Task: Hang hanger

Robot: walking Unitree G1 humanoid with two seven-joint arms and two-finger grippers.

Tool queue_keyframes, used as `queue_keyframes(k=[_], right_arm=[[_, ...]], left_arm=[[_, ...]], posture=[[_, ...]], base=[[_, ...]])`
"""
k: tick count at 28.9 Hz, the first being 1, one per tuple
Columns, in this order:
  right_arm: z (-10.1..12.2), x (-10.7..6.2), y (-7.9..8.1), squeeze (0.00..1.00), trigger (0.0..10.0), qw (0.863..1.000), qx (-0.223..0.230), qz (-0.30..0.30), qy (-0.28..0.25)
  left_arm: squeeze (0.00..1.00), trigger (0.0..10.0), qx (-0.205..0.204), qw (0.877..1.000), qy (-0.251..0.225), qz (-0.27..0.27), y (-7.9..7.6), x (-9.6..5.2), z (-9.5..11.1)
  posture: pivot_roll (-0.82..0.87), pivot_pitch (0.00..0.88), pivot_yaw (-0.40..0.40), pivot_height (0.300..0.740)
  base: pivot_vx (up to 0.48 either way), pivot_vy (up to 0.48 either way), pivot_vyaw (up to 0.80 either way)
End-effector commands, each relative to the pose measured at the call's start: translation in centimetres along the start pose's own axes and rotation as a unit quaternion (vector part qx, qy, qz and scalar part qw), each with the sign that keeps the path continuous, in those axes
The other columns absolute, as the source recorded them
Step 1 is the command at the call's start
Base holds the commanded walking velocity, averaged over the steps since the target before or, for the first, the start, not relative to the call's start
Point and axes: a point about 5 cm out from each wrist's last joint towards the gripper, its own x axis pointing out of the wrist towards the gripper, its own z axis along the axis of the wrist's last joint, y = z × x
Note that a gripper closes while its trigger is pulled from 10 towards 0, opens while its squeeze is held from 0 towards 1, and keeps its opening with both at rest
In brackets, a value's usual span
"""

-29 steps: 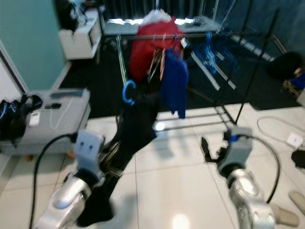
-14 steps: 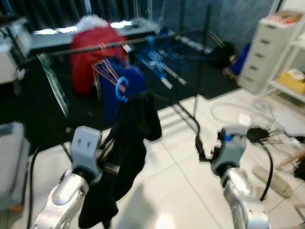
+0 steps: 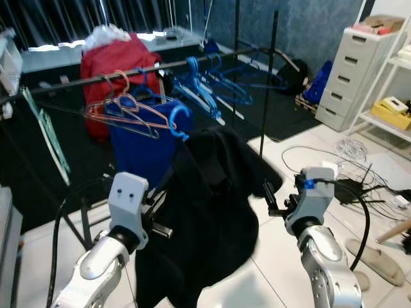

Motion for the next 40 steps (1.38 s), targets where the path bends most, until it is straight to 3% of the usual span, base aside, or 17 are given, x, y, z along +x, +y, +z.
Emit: queue_keyframes(k=[1, 7, 13, 14, 15, 16, 17, 20, 25, 32, 38, 40], right_arm=[[-0.1, 0.0, 0.1, 0.00, 10.0, 1.000, 0.004, 0.004, 0.000], [-0.1, 0.0, 0.3, 0.00, 10.0, 1.000, 0.004, 0.013, -0.003], [-0.1, 0.0, 0.6, 0.00, 10.0, 1.000, -0.009, 0.030, 0.002], [-0.1, 0.0, 0.6, 0.00, 10.0, 0.999, -0.010, 0.032, 0.003], [-0.1, 0.0, 0.6, 0.00, 10.0, 0.999, -0.010, 0.032, 0.003], [-0.2, 0.0, 0.6, 0.00, 10.0, 0.999, -0.010, 0.033, 0.004], [-0.2, 0.0, 0.6, 0.00, 10.0, 0.999, -0.010, 0.033, 0.004], [-0.2, 0.0, 0.6, 0.00, 10.0, 0.999, -0.009, 0.036, 0.006], [-0.2, 0.0, 0.5, 0.00, 10.0, 0.999, -0.008, 0.040, 0.008], [-0.2, 0.1, 0.5, 0.00, 10.0, 0.999, -0.009, 0.044, 0.010], [-0.2, 0.1, 0.4, 0.00, 10.0, 0.999, -0.008, 0.043, 0.010], [-0.2, 0.1, 0.4, 0.00, 10.0, 0.999, -0.007, 0.042, 0.010]], left_arm=[[0.00, 10.0, 0.004, 1.000, -0.022, 0.009, 0.1, 0.0, 0.9], [0.00, 10.0, 0.007, 1.000, -0.012, 0.026, 0.6, -0.1, 0.8], [0.00, 10.0, 0.032, 0.997, 0.016, 0.068, 2.0, -0.2, 0.4], [0.00, 10.0, 0.045, 0.994, 0.037, 0.096, 3.1, -0.4, 0.1], [0.00, 10.0, 0.045, 0.994, 0.037, 0.096, 3.1, -0.4, 0.1], [0.00, 10.0, 0.073, 0.988, 0.065, 0.122, 4.5, -0.8, -0.2], [0.00, 10.0, 0.073, 0.988, 0.065, 0.122, 4.5, -0.8, -0.2], [0.00, 10.0, 0.136, 0.972, 0.118, 0.153, 7.2, -2.0, -0.5], [0.00, 10.0, 0.157, 0.958, 0.154, 0.183, 9.2, -3.6, -0.4], [0.00, 10.0, 0.138, 0.952, 0.172, 0.210, 9.4, -3.9, -0.7], [0.00, 10.0, 0.115, 0.955, 0.172, 0.211, 9.0, -3.5, -0.6], [0.00, 10.0, 0.103, 0.962, 0.158, 0.197, 8.6, -3.1, -0.2]], posture=[[-0.07, 0.000, 0.008, 0.740], [-0.07, 0.000, 0.011, 0.740], [-0.07, 0.000, 0.012, 0.740], [-0.07, 0.000, 0.012, 0.740], [-0.07, 0.000, 0.012, 0.740], [-0.07, 0.000, 0.012, 0.740], [-0.07, 0.000, 0.012, 0.740], [-0.07, 0.000, 0.011, 0.740], [-0.06, 0.000, 0.007, 0.740], [-0.06, 0.000, 0.002, 0.740], [-0.06, 0.000, 0.003, 0.740], [-0.06, 0.000, 0.005, 0.740]], base=[[0.405, 0.000, 0.00], [0.405, 0.000, 0.00], [0.405, 0.000, 0.80], [0.409, 0.000, 0.80], [0.409, 0.000, 0.80], [0.409, 0.000, 0.80], [0.409, 0.000, 0.80], [0.407, 0.000, 0.80], [0.331, 0.000, 0.80], [0.039, 0.000, 0.80], [0.000, 0.000, 0.80], [0.000, 0.000, 0.80]])
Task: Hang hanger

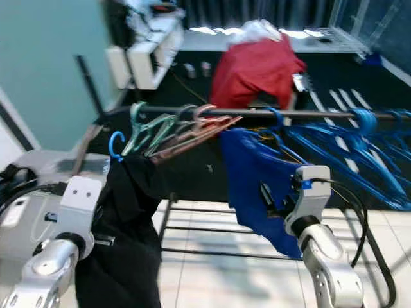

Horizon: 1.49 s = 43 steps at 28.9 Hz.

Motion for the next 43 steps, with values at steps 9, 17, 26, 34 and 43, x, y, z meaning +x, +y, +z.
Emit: queue_keyframes(k=[9, 17, 26, 34, 43], right_arm=[[-0.1, -0.2, -0.1, 0.00, 10.0, 1.000, 0.019, -0.003, 0.000], [-0.1, -0.1, -0.2, 0.00, 10.0, 1.000, 0.023, -0.007, 0.000], [-0.3, 0.0, -0.3, 0.00, 10.0, 1.000, 0.025, -0.009, 0.006], [-0.4, 0.0, -0.4, 0.00, 10.0, 1.000, 0.024, -0.008, 0.010], [-0.4, 0.0, -0.4, 0.00, 10.0, 1.000, 0.025, -0.009, 0.011]], left_arm=[[0.00, 10.0, -0.031, 0.995, -0.084, -0.054, -1.4, -0.6, 2.9], [0.00, 10.0, -0.036, 0.989, -0.109, -0.091, -2.2, -0.9, 3.7], [0.00, 10.0, 0.107, 0.994, 0.003, -0.033, 0.5, -0.3, -0.1], [0.00, 10.0, 0.119, 0.990, 0.052, -0.052, 0.7, -0.5, -1.7], [0.00, 10.0, 0.085, 0.993, -0.045, -0.072, -0.6, -0.3, 1.4]], posture=[[-0.06, 0.000, 0.004, 0.740], [-0.06, 0.000, 0.010, 0.740], [-0.05, 0.000, 0.005, 0.740], [-0.05, 0.000, 0.003, 0.740], [-0.05, 0.000, 0.006, 0.740]], base=[[0.000, 0.000, 0.44], [0.000, 0.000, 0.00], [0.000, 0.000, 0.00], [0.000, 0.000, 0.00], [0.000, 0.000, 0.00]])
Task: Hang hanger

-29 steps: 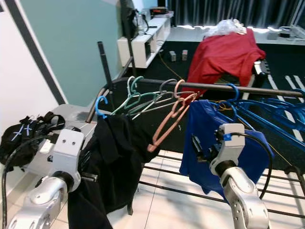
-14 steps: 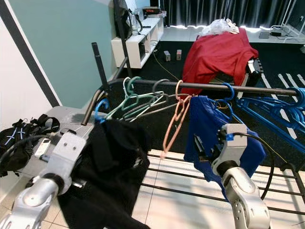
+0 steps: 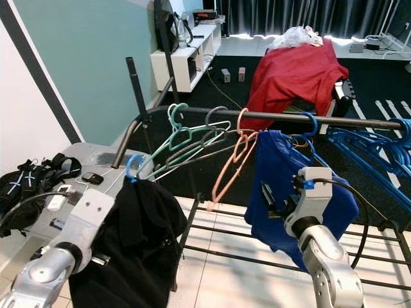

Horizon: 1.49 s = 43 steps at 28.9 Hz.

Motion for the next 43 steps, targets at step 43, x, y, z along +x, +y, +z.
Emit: queue_keyframes(k=[43], right_arm=[[-0.3, 0.2, 0.1, 0.00, 10.0, 1.000, 0.017, -0.007, 0.011]], left_arm=[[0.00, 10.0, -0.121, 0.976, -0.151, -0.096, -6.7, 2.9, 8.5]], posture=[[-0.07, 0.000, 0.020, 0.740]], base=[[0.000, 0.000, 0.00]])
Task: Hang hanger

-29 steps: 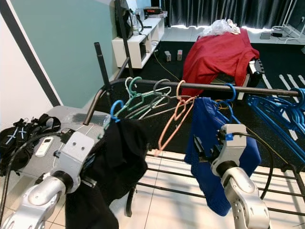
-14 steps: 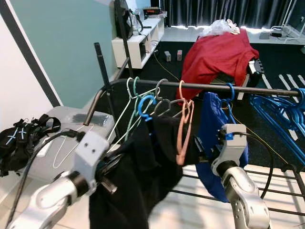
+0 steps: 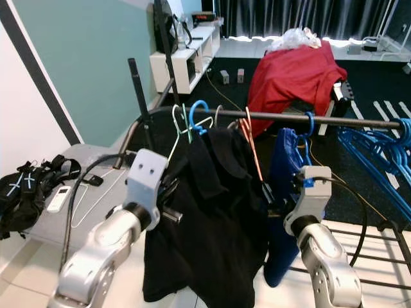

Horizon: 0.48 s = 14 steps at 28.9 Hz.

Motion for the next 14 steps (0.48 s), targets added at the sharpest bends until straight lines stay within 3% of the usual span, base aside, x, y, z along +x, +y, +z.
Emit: queue_keyframes(k=[1, 3, 8, 14], right_arm=[[-0.2, 0.0, 0.1, 0.00, 10.0, 1.000, 0.009, 0.000, 0.006], [-0.2, 0.0, 0.1, 0.00, 10.0, 1.000, 0.009, 0.000, 0.006], [-0.2, 0.0, 0.0, 0.00, 10.0, 1.000, 0.009, -0.002, 0.005], [-0.2, 0.0, 0.1, 0.00, 10.0, 1.000, 0.008, -0.003, 0.005]], left_arm=[[0.00, 10.0, 0.002, 1.000, -0.004, 0.002, -0.4, 0.5, 0.4], [0.00, 10.0, 0.002, 1.000, -0.004, 0.002, -0.4, 0.5, 0.4], [0.00, 10.0, -0.005, 0.999, -0.023, -0.022, -3.2, 2.2, 1.1], [0.00, 10.0, -0.012, 0.998, -0.051, -0.041, -5.0, 2.9, 2.1]], posture=[[-0.07, 0.000, 0.019, 0.740], [-0.07, 0.000, 0.019, 0.740], [-0.07, 0.000, 0.019, 0.740], [-0.08, 0.000, 0.022, 0.740]], base=[[0.000, 0.000, 0.00], [0.000, 0.000, 0.00], [0.000, 0.000, 0.00], [0.000, 0.000, 0.00]])
